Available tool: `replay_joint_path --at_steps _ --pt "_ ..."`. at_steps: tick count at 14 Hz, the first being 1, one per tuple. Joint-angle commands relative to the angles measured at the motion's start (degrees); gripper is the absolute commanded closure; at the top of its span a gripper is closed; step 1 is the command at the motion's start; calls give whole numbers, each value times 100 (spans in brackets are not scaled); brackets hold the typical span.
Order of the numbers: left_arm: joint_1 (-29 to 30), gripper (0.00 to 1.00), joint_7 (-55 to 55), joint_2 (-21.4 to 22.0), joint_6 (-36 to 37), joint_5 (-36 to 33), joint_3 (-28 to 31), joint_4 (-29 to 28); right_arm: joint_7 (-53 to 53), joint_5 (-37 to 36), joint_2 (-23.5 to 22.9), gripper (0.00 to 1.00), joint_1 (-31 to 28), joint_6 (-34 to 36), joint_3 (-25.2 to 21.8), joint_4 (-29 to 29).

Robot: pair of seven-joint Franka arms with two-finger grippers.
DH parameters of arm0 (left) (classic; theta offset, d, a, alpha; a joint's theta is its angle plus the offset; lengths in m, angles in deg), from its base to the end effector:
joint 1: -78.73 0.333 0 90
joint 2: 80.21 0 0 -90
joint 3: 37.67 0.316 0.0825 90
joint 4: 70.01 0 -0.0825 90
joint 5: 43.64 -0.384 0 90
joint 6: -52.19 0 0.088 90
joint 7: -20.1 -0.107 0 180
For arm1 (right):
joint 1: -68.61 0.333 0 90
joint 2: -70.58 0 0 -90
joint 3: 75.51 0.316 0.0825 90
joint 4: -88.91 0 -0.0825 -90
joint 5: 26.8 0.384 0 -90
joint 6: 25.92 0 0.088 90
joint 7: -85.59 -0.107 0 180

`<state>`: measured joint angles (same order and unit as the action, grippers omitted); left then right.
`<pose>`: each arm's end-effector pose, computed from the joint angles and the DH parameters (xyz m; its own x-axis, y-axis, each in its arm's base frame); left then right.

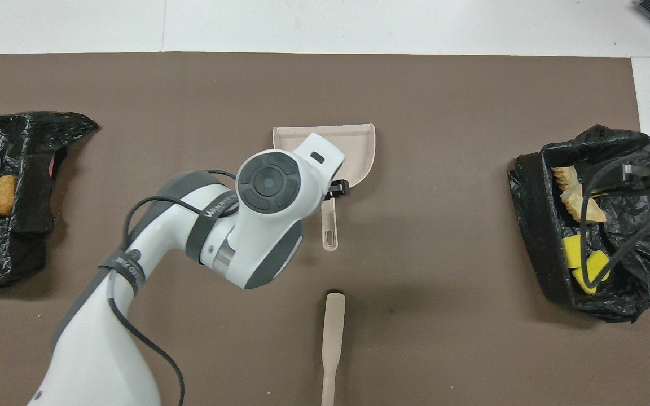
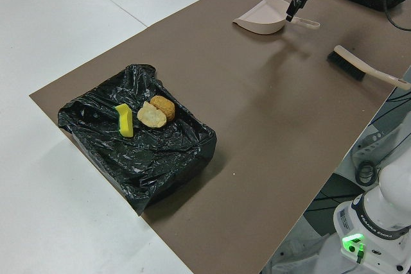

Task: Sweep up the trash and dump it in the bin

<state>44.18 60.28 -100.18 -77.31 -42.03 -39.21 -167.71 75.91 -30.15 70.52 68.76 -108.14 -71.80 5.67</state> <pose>0.5436 -0.3950 0.4100 0.9859 0.0993 0.1344 0.0776 -0.9844 0.1581 0.5398 0.0295 0.6672 0.9940 -0.1090 -0.0086 -0.1083 -0.9923 0.0603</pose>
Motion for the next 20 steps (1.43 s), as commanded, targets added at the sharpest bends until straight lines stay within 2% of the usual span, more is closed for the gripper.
replay_joint_path --at_steps 1,3,9,16,20 --pt "570 0 -194 151 187 14 -31 172 132 141 111 0 55 65 -46 -122" --pt "1010 0 -684 230 371 23 -40 242 123 246 120 0 134 65 -55 -149" --pt "2284 0 -2503 406 1653 84 -110 690 132 343 111 0 117 -14 -55 -149" --pt "3286 0 -4455 1083 2559 84 -13 664 70 378 102 0 81 -49 -64 -131" --pt "3358 0 -4598 1408 2911 76 30 594 71 379 94 0 64 -49 -64 -131"
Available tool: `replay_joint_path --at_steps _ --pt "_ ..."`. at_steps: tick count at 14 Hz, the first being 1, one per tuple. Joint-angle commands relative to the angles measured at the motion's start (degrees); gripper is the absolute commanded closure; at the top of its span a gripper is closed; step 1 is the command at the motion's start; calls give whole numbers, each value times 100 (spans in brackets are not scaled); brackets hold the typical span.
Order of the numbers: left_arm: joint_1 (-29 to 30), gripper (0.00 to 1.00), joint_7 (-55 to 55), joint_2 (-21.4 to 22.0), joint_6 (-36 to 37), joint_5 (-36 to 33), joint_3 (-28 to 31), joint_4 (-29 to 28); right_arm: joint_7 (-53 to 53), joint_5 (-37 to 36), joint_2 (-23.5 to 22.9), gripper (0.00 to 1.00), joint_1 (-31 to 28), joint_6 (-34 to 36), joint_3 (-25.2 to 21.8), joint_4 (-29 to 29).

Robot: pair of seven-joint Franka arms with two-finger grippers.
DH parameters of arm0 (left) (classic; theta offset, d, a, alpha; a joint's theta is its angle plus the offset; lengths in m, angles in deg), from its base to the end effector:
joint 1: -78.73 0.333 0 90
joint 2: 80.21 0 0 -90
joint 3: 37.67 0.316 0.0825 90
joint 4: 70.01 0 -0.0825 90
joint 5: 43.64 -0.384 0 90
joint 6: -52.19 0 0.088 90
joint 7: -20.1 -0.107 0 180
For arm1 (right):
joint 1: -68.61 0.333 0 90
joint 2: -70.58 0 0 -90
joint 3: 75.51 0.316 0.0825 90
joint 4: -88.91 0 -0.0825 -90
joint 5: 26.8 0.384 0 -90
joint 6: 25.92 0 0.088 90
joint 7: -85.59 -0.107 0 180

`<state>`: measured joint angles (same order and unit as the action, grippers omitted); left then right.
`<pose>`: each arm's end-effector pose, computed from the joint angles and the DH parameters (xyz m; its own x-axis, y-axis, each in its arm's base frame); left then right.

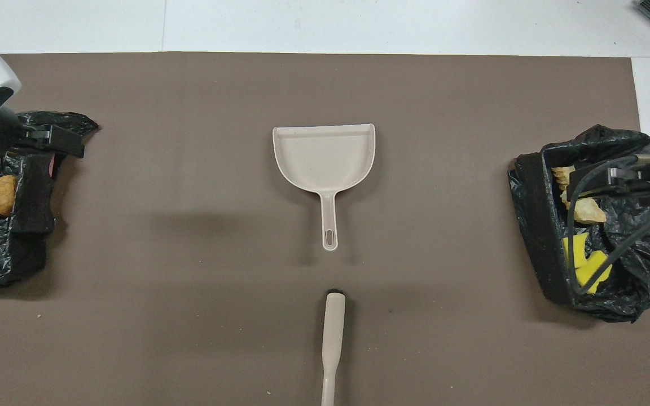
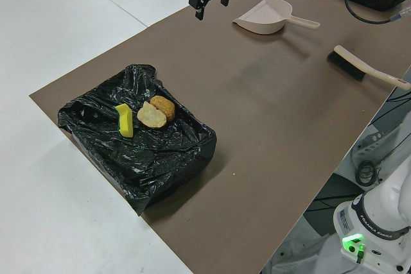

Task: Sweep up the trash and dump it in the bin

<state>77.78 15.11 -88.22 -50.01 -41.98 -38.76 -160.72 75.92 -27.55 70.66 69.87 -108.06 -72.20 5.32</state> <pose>0.6117 -0.0236 0.5563 0.9913 -0.1159 0.0631 -0.1177 -0.9927 0.0259 0.5381 0.0415 0.6654 0.9957 -0.0907 -0.0214 -0.0903 -0.9958 0.0169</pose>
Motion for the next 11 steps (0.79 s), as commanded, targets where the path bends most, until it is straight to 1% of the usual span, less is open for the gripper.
replay_joint_path --at_steps 1,5,7,9,11 --pt "-2 0 -81 317 348 63 -15 -113 71 118 80 0 -55 -39 -32 -104" --pt "-2 0 -125 826 1165 28 12 -174 71 118 80 0 -55 -39 -32 -104" --pt "-2 0 -116 1011 1298 27 12 -201 71 118 80 0 -64 -48 -32 -96" --pt "7 0 -143 1239 1238 1 12 -585 71 118 80 0 -64 -48 -32 -96" --pt "7 0 -125 1258 1228 10 12 -597 71 109 89 0 -55 -48 -32 -96"
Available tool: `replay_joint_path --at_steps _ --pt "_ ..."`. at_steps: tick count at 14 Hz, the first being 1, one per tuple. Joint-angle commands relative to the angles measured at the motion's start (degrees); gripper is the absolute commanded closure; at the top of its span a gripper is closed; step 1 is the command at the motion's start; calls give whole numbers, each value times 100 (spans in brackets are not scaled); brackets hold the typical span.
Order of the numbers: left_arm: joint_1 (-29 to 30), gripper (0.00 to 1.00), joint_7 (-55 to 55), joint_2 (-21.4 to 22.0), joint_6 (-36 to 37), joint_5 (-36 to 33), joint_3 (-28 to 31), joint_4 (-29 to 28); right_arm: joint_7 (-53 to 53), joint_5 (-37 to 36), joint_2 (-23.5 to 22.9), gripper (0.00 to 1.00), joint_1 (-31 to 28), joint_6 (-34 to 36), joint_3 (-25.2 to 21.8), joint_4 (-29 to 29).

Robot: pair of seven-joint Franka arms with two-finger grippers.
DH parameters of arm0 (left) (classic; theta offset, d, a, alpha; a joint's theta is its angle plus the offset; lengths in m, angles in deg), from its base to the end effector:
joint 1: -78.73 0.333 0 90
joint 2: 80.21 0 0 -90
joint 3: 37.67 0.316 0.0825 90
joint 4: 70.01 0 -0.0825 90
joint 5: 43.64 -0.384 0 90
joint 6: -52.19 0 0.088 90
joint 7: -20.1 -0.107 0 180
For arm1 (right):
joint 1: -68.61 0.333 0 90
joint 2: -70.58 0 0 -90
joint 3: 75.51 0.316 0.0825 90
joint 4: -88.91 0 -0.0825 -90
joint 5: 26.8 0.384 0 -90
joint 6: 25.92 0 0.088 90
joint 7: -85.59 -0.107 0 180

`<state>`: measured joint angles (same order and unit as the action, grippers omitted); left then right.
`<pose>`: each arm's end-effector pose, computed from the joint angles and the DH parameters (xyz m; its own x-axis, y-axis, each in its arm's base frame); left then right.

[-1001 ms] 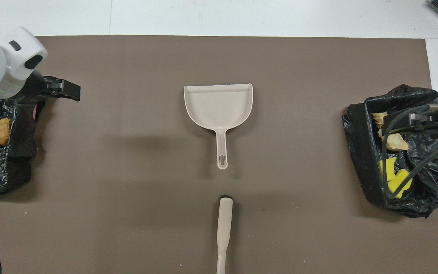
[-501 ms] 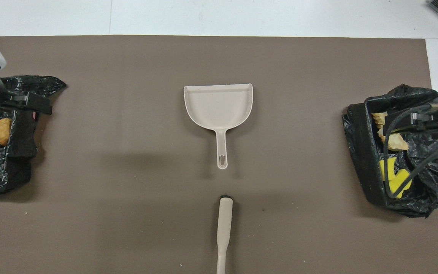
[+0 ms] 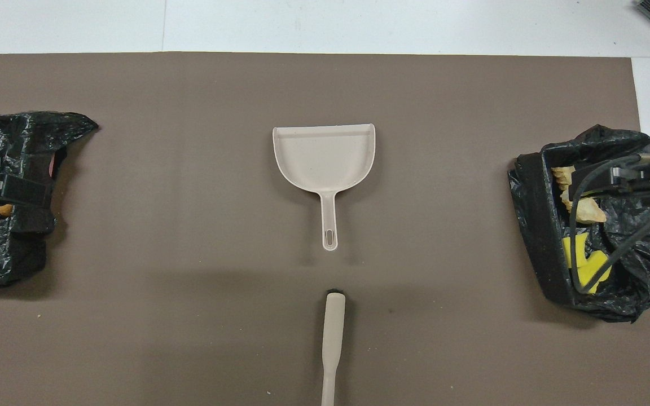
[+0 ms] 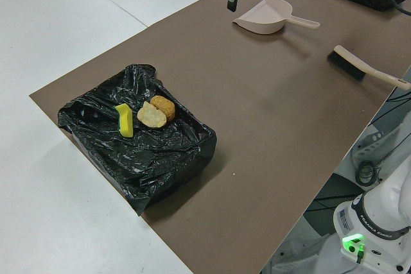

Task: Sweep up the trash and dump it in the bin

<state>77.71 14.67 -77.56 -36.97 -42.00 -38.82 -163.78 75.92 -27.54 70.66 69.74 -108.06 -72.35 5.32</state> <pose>0.5371 -0.0237 0.6175 0.9907 -0.1326 -0.0314 -0.1316 -0.9908 0.0308 0.5383 0.0389 0.6654 0.9952 -0.0955 -0.0214 -0.0952 -0.9953 0.0167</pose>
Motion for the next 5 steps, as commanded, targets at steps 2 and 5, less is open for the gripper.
replay_joint_path --at_steps 2,5 --pt "6 0 -81 166 -24 -32 18 -230 62 118 80 0 -51 -48 -17 -95" --pt "-12 0 -90 183 -50 -41 9 -238 62 126 80 0 -42 -56 -17 -95"
